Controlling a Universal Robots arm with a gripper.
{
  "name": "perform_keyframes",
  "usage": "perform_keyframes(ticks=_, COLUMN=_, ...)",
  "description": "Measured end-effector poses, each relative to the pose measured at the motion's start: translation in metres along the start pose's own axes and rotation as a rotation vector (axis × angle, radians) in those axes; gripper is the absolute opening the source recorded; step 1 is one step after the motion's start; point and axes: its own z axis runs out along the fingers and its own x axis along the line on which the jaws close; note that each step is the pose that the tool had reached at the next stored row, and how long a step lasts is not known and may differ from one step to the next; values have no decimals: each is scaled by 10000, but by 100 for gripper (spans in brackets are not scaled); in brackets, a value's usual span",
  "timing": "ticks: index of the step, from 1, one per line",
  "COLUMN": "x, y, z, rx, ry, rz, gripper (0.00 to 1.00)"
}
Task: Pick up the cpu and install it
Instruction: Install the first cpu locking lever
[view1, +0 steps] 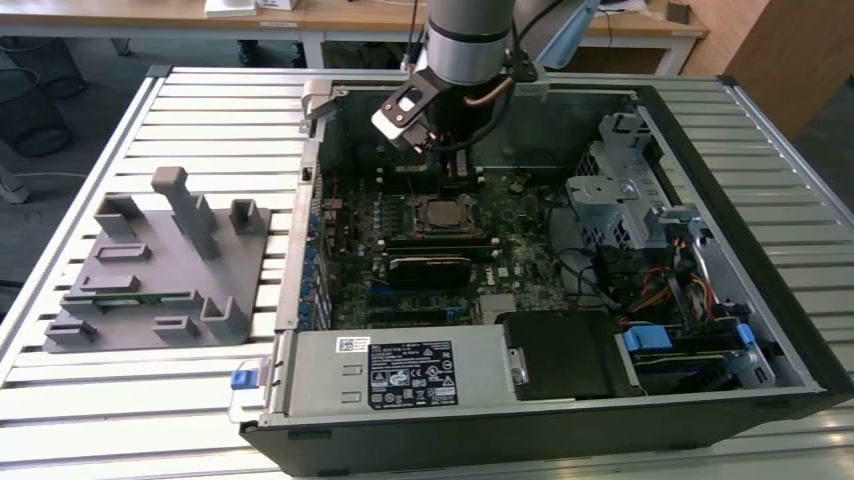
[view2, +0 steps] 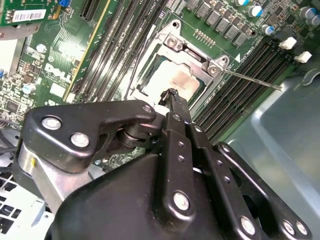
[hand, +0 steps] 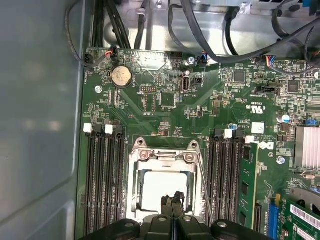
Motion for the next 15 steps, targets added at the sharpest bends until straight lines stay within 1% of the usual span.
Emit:
perform_keyframes(ticks=8, x=-1, y=-1, z=-106, rx=0, ry=0, rz=0, gripper=11)
perform_keyframes(ticks=15, x=-2, y=-1, z=-244, rx=1, ry=-1, rz=0, gripper=11)
